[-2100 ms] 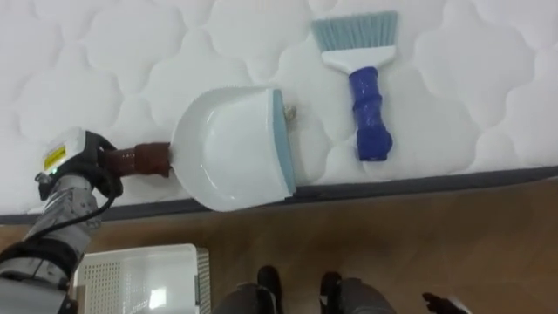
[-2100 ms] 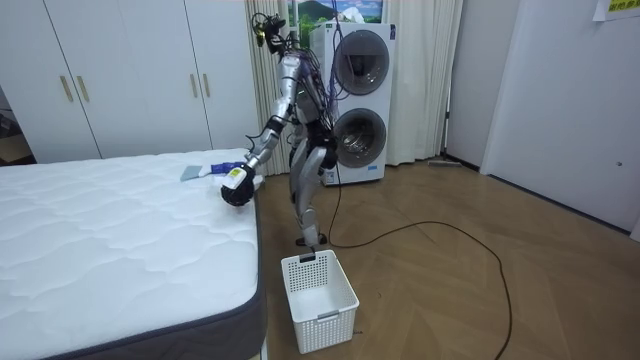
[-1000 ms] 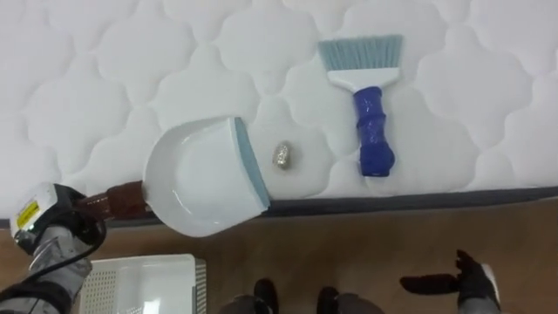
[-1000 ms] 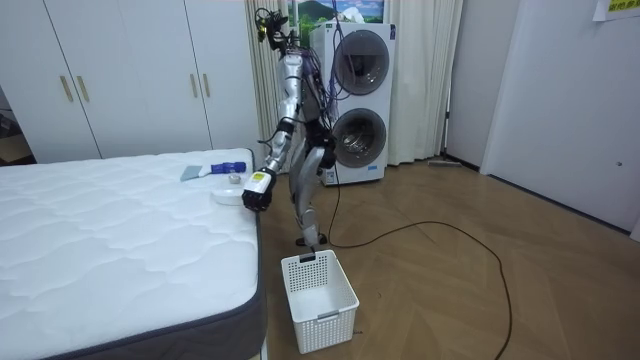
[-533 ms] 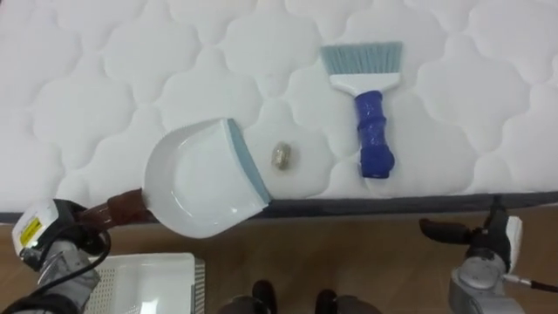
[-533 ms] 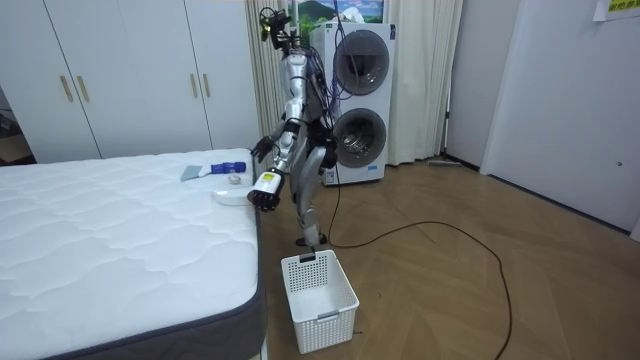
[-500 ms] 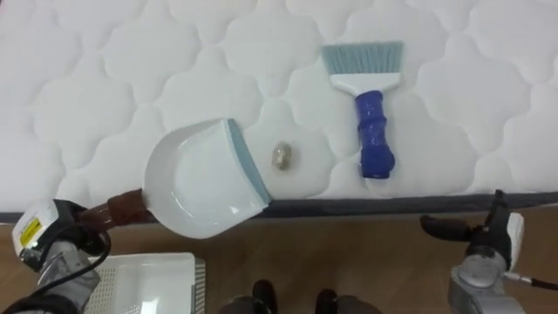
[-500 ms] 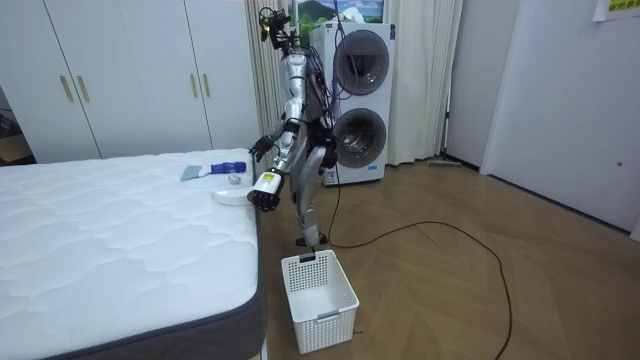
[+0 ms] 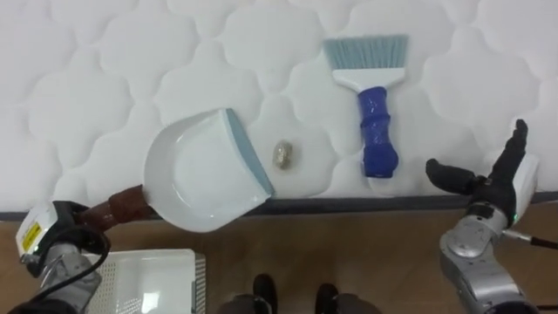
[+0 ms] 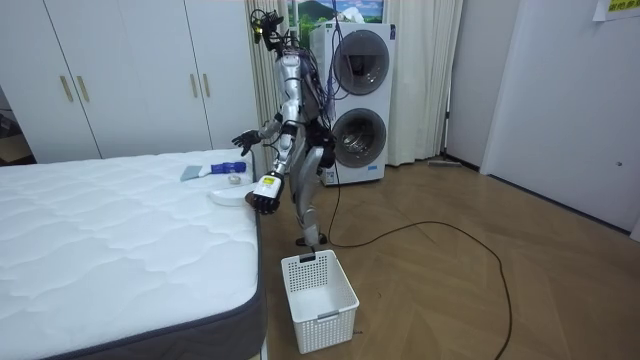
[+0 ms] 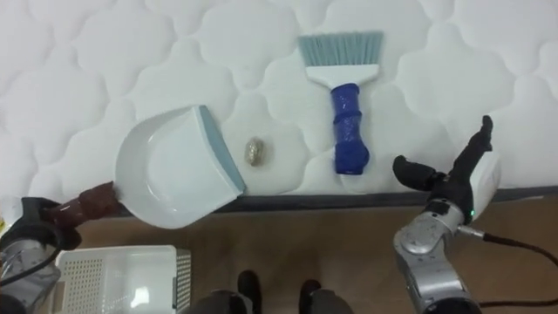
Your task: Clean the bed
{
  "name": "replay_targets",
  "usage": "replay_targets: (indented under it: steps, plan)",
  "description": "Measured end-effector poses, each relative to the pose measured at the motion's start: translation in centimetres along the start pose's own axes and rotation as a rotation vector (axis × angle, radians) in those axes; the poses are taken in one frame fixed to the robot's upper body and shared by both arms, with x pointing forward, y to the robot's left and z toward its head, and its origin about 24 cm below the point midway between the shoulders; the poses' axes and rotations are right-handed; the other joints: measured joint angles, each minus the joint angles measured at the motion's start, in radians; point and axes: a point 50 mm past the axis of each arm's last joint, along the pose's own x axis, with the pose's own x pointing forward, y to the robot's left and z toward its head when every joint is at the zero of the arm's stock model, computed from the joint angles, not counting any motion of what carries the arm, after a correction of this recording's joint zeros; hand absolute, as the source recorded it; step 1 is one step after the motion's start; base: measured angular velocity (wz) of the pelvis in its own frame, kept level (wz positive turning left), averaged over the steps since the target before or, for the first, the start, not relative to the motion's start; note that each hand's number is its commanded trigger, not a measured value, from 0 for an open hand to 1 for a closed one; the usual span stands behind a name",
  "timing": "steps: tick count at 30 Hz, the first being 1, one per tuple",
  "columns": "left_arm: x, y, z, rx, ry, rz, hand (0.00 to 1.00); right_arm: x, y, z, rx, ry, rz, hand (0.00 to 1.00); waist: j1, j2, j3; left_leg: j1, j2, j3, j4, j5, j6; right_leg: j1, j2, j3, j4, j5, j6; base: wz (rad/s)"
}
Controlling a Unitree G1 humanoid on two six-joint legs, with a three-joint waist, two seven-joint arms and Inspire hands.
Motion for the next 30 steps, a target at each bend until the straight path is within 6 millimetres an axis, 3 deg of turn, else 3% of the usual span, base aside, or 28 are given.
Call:
replay_targets:
  steps: [9,12,19,30]
  plan:
    - [0.2,0.1,0.7,-0.010,-0.022,-0.003,1.00,0.0,1.9,2.1,0.014,-0.074,0.085,0.00,0.013,-0.001,0.0015,-0.009,0.001,0.000,0.005,0.000,0.000,-0.004,0.000,-0.003,0.005,-0.001,0.001,0.00]
    - [0.3,0.2,1.1,-0.013,-0.031,-0.001,1.00,0.0,2.5,2.8,0.027,-0.094,0.121,0.00,0.016,-0.002,0.0057,-0.011,0.003,0.000,0.012,0.000,0.000,-0.004,0.000,-0.007,0.012,-0.001,0.001,0.03]
    - [0.6,0.5,2.5,-0.031,-0.060,-0.004,1.00,0.2,2.9,3.4,0.035,-0.108,0.161,0.00,0.016,0.000,0.0266,-0.029,0.010,0.000,0.031,-0.001,0.001,-0.007,0.000,-0.028,0.013,-0.004,-0.004,0.07]
    - [0.8,0.5,3.5,-0.026,-0.086,-0.032,1.00,-0.7,4.5,2.9,-0.018,-0.103,0.293,0.00,0.023,0.001,0.0272,-0.040,0.013,-0.002,0.043,-0.001,0.002,-0.016,-0.001,-0.032,0.032,-0.006,-0.006,0.02]
